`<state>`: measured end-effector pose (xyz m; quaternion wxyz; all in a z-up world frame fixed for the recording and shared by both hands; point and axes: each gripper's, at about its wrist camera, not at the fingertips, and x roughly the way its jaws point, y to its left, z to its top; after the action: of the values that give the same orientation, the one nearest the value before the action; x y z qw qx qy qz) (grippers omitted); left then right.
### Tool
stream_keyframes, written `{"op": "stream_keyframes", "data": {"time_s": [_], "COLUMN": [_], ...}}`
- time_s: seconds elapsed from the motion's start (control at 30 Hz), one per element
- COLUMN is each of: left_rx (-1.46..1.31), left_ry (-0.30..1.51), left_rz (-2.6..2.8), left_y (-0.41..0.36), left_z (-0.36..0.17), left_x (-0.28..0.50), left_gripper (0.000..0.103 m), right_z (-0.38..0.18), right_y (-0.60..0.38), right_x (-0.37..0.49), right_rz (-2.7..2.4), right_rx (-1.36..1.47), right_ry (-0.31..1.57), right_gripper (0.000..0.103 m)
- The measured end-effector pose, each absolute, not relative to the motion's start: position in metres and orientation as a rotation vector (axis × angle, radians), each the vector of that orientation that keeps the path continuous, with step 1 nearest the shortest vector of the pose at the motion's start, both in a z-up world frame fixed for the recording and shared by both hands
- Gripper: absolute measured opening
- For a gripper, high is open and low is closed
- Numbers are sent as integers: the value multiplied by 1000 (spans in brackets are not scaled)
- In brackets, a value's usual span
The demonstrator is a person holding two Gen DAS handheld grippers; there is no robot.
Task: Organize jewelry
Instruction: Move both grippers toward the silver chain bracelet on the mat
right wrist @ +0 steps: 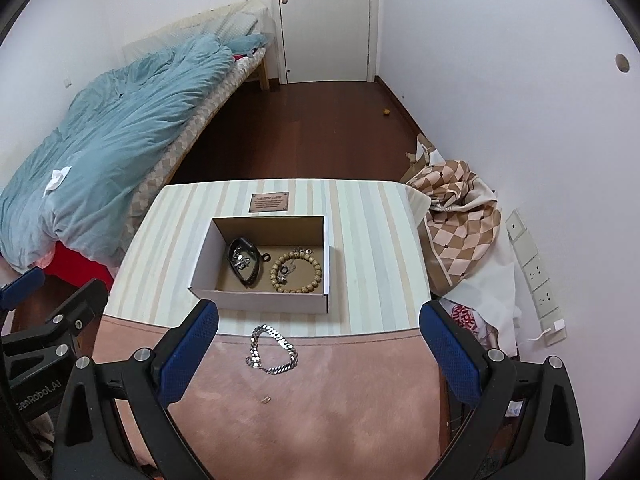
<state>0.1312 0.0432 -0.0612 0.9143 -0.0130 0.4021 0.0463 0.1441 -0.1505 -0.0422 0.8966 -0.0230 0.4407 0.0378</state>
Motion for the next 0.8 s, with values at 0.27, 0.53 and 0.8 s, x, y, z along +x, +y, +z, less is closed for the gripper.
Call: {"op": "stream_keyframes", "data": {"time_s": [0.27, 0.53, 0.8], "left_rx": [4, 45, 34], "left_ry": [918, 1135, 1232], "left_rz": [166, 243, 295], "left_y": [48, 65, 86], "left_z": [-109, -209, -248], "left_x": [125, 127, 124], "left_gripper": [103, 103, 103], "right_z": [-106, -208, -243], "right_y": [-151, -137, -110], "right_x": [140, 129, 117], "right_rz": [87, 167, 220], "right_rx": [-3, 43, 16], "right_ry": [1047, 1179, 1159], "right_gripper": [102, 62, 38]}}
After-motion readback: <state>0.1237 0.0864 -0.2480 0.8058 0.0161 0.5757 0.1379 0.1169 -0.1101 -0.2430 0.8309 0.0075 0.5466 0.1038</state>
